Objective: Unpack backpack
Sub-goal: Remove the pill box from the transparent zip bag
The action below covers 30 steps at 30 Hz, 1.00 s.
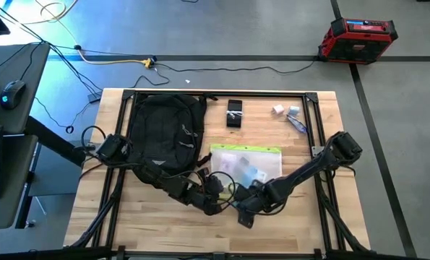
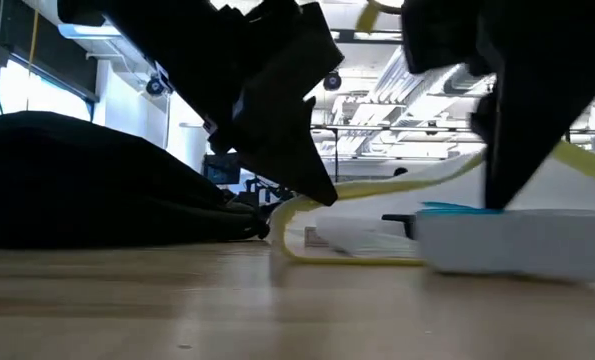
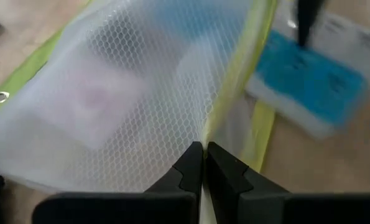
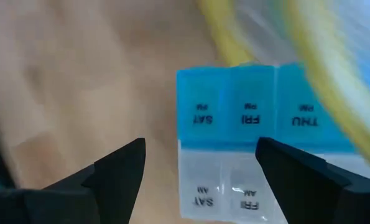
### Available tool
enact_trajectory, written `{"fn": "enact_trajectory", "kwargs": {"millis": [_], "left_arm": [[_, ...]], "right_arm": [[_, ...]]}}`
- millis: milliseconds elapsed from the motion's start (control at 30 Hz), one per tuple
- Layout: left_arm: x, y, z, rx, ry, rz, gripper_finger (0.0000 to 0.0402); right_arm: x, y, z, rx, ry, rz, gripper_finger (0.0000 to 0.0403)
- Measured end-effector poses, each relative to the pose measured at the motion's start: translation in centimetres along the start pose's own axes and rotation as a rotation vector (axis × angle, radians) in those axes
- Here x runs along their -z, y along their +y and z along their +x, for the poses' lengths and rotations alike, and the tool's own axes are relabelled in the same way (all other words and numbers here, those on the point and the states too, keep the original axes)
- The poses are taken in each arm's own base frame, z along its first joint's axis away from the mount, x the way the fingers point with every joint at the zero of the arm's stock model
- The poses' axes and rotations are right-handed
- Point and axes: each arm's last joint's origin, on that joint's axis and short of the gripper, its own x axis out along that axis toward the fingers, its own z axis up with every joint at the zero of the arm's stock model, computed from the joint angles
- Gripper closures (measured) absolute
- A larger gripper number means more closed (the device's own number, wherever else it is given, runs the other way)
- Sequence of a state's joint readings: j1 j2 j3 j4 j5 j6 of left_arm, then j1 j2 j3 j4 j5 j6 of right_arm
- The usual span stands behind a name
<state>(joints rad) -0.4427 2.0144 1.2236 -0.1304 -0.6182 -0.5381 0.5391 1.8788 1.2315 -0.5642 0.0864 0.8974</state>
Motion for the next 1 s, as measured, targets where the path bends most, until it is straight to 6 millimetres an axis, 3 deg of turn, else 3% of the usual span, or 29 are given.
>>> {"fn": "enact_trajectory", "kwargs": {"millis": [167,433,567,733,1000], "left_arm": [[0.2,0.3,0.1,-0.017,0.023,0.008,0.0402],[0.2,0.4,0.1,-0.032,0.021,0.010,0.0402],[0.2,0.4,0.1,-0.035,0.023,0.012,0.0402],[0.3,0.4,0.1,-0.036,0.025,0.006,0.0402],[0.4,0.4,0.0,-0.038,0.033,0.014,0.0402]], "right_arm": [[2.1,1.1,-0.2,-0.017,0.071,-0.152,0.0104],[6.1,-0.3,-1.9,0.289,0.346,-0.181,0.0105],[5.4,-0.4,-3.4,0.415,0.325,-0.038,0.0105],[3.9,0.3,-4.6,0.429,0.211,0.092,0.0105],[4.1,-1.0,-3.6,0.471,0.247,0.258,0.0104]]}}
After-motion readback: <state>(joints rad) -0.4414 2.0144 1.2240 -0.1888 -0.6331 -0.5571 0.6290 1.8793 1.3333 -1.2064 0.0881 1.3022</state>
